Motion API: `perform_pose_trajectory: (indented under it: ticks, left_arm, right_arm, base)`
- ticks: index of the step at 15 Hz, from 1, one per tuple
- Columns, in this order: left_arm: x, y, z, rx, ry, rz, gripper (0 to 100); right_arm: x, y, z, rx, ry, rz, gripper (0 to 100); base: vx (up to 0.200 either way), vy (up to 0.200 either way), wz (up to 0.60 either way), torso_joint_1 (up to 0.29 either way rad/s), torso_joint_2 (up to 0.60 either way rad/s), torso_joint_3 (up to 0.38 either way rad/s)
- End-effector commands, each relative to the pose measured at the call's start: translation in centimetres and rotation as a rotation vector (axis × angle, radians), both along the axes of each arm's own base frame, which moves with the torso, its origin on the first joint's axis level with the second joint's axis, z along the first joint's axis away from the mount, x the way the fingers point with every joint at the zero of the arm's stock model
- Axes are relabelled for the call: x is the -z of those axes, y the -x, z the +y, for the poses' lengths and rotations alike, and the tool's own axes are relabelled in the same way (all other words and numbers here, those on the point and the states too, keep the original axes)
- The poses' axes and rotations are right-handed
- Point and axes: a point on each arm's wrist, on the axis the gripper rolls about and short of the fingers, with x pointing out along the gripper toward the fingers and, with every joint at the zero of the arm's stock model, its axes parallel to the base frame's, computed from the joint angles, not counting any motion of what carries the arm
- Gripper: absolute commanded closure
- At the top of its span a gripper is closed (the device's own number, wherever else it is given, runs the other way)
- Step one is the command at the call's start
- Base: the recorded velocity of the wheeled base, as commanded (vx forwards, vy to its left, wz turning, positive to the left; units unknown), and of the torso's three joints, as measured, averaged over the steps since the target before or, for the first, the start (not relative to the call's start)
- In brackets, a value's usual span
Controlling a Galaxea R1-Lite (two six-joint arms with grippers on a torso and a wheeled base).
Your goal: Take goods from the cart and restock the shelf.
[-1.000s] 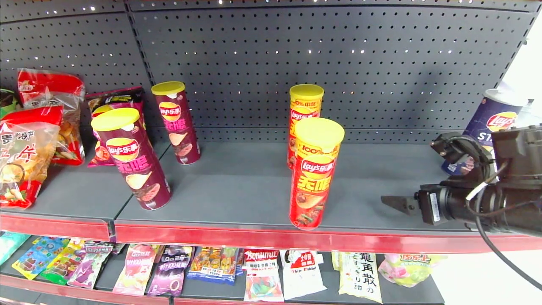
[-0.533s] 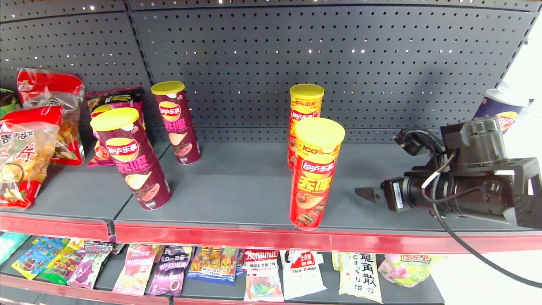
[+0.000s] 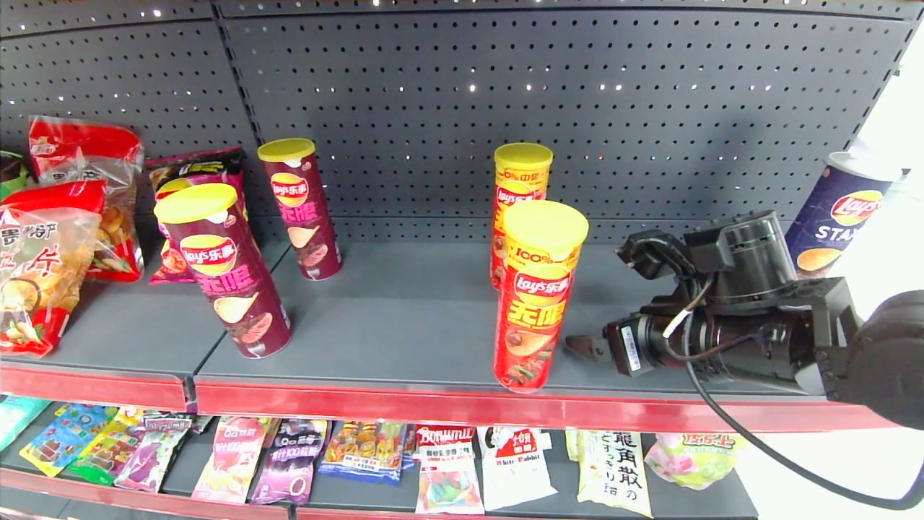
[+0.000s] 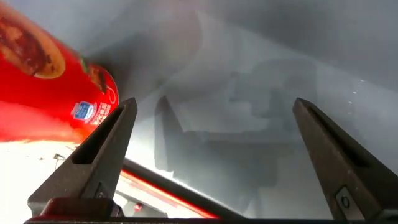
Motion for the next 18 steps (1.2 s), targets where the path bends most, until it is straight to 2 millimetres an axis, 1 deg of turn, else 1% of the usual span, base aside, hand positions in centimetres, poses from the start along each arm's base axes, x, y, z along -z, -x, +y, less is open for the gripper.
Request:
perform_pose_trajectory:
  ticks: [1, 5, 9, 15, 18]
  left_arm:
    - [0.0, 0.0, 0.0, 0.001, 0.000, 0.001, 0]
    - [0.0, 0.0, 0.0, -0.001, 0.000, 0.001, 0]
    - [0.0, 0.0, 0.0, -0.001, 0.000, 0.001, 0]
    - [0.0, 0.0, 0.0, -0.001, 0.000, 0.001, 0]
    - [0.0, 0.0, 0.0, -0.001, 0.000, 0.003, 0]
  right_arm:
    - [0.3, -0.2, 0.6, -0.014, 0.006, 0.008, 0]
    - [0.6, -0.2, 0.8, -0.019, 0.012, 0.016, 0]
    - [0.7, 0.4, 1.2, -0.011, 0.036, 0.008, 0]
    - [0.9, 0.6, 1.3, -0.014, 0.042, 0.011, 0]
    - [1.0, 0.8, 1.7, -0.030, 0.046, 0.015, 0]
  base:
    - [0.000, 0.000, 0.00, 0.000, 0.00, 0.000]
    - [0.000, 0.000, 0.00, 0.000, 0.00, 0.000]
    - [0.000, 0.000, 0.00, 0.000, 0.00, 0.000]
    - [0.000, 0.000, 0.00, 0.000, 0.00, 0.000]
    - [0.000, 0.000, 0.00, 0.000, 0.00, 0.000]
